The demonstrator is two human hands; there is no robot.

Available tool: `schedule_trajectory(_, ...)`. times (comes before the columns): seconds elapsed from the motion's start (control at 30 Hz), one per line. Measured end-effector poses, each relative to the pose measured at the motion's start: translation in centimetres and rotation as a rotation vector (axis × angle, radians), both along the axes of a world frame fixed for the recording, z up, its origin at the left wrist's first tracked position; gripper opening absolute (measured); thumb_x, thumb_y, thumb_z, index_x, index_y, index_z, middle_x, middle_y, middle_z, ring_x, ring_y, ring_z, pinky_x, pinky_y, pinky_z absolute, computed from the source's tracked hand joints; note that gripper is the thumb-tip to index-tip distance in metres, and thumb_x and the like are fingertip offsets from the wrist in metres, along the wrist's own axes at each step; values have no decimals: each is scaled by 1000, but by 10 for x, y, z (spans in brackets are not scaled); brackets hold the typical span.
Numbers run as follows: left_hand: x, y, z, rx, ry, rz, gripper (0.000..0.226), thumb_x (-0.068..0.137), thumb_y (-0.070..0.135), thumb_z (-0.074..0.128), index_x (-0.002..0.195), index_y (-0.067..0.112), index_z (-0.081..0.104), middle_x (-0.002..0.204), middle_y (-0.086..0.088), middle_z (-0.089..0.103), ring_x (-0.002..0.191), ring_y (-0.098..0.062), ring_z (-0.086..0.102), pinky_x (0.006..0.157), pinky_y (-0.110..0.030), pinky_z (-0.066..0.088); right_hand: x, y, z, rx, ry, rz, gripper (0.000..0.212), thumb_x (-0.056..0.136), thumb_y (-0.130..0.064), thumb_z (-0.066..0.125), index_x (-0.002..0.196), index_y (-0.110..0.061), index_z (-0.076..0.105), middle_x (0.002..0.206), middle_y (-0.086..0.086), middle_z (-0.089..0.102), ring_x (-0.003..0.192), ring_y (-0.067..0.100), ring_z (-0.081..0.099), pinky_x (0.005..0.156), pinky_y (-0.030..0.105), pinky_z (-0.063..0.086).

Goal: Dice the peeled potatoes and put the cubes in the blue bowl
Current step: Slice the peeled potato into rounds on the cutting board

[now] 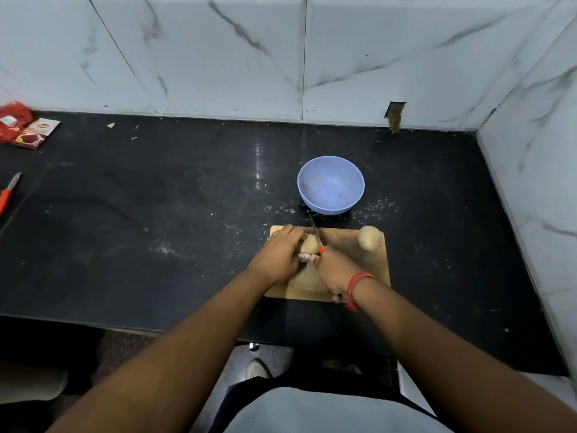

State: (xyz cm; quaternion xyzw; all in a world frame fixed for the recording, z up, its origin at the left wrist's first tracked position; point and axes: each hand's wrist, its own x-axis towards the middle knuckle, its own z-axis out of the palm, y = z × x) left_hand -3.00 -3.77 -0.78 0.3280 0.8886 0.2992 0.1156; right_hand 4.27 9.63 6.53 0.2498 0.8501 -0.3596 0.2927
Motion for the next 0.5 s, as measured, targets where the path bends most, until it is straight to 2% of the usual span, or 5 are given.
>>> schedule_trajectory(0.1,1,0,-1,-5,-6,3,33,85,12,71,114,9,58,113,-9,56,105,-30,54,89,-41,44,13,4,4,-24,99,-176,49,101,-50,27,110,-13,58,95,12,64,58,30,63,35,27,43)
schedule_trajectory(0.2,0,0,-3,-8,-12,10,34,84,11,71,115,10,57,113,-8,56,106,-28,53,90,-41,44,28,9,9,-46,195,-285,38,102,-43,31,101,-14,57,95,12,60,60,32,64,37,32,50)
schedule_trajectory(0.27,-1,0,-3,-6,-14,9,34,85,12,72,115,10,58,113,-8,56,106,-28,53,91,-42,44,32,9,11,-84,194,-268,28,101,-36,35,97,-13,50,94,17,56,57,33,64,38,38,54)
schedule_trajectory(0.37,-1,-1,-3,-5,-22,14,34,85,14,72,116,10,58,114,-6,56,107,-27,53,92,-41,43,36,6,11,-68,159,-204,24,103,-30,34,108,-9,44,94,14,51,56,31,63,35,32,50)
schedule_trajectory(0.5,-1,-1,-4,-12,-22,19,32,87,14,71,115,10,57,114,-7,56,107,-27,52,90,-40,43,41,-1,9,-19,113,-142,29,102,-17,38,128,-7,34,94,11,48,71,35,63,38,42,54)
